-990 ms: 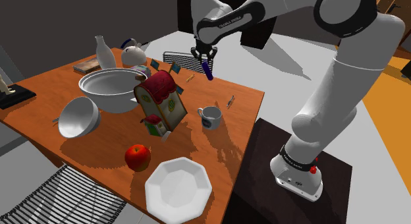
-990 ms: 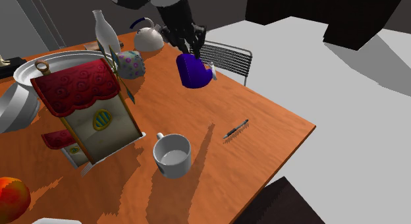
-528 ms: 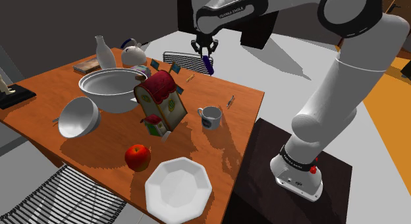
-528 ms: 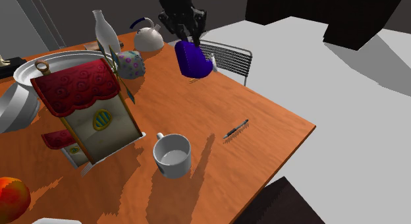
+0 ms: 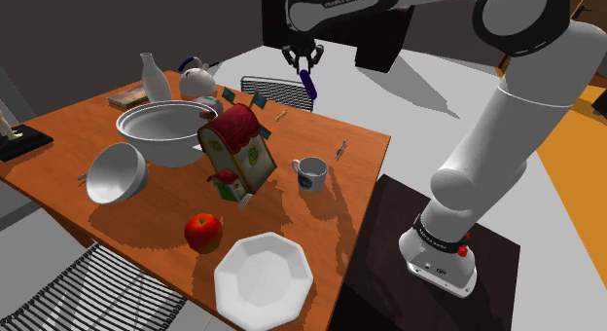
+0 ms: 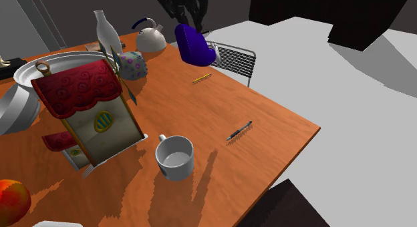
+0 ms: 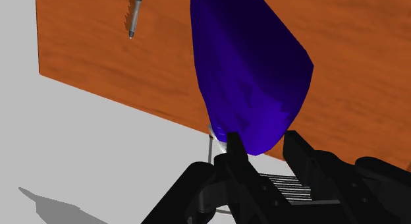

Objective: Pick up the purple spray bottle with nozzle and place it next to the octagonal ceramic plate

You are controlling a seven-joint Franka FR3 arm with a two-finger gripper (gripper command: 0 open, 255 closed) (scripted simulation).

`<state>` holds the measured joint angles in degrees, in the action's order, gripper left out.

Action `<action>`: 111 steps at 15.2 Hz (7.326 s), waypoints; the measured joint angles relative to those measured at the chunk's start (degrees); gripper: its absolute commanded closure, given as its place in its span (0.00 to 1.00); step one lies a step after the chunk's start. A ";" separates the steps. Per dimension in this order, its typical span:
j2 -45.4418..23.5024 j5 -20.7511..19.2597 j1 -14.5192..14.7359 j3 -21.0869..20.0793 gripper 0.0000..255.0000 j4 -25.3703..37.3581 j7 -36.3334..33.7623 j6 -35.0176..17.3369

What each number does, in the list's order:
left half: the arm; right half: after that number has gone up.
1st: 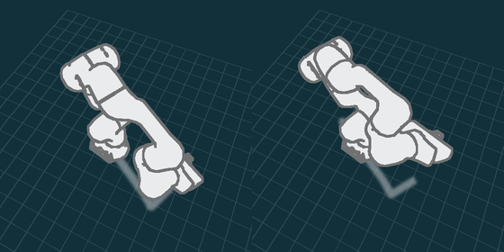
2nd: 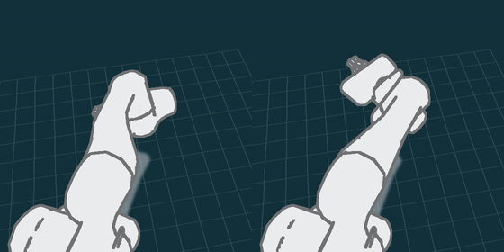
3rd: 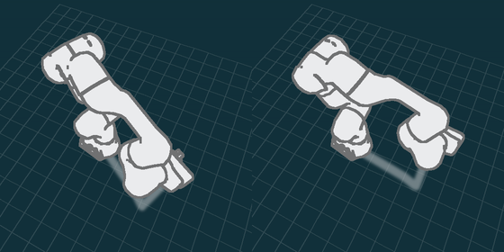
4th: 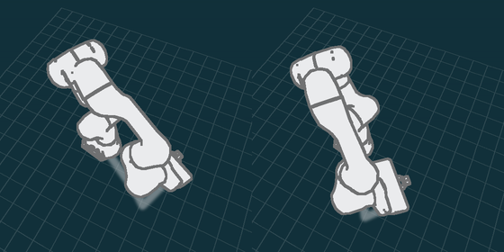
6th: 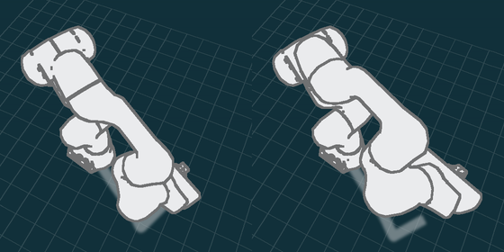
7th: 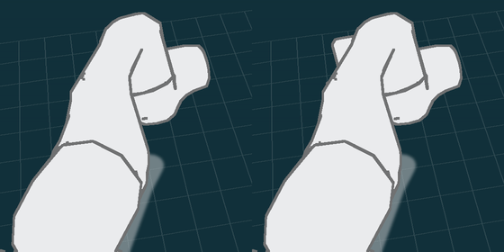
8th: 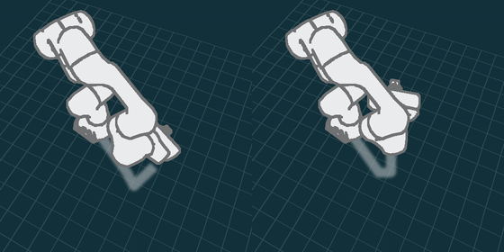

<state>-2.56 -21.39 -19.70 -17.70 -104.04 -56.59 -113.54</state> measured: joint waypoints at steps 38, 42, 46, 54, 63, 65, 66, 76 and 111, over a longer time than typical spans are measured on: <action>18.67 8.95 11.09 -12.94 1.00 -3.50 -16.45 19.79; 19.19 10.17 13.06 -16.55 1.00 -2.87 -21.31 22.23; 18.68 11.15 14.91 -20.77 1.00 -1.30 -26.88 24.78; 18.82 12.21 16.41 -23.63 1.00 -4.37 -31.57 22.90; 19.38 12.60 16.85 -23.85 1.00 -11.56 -33.11 16.38; 19.12 12.47 16.84 -24.01 1.00 -12.77 -33.54 15.02; 18.93 12.39 16.87 -24.21 1.00 -13.44 -33.93 14.27; 17.64 11.59 16.90 -25.24 1.00 -19.95 -36.55 7.13; 1.30 -3.70 14.74 -29.53 1.00 -31.33 -53.67 -12.37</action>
<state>-1.27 -25.09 -4.96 -47.23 -135.37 -110.26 -125.91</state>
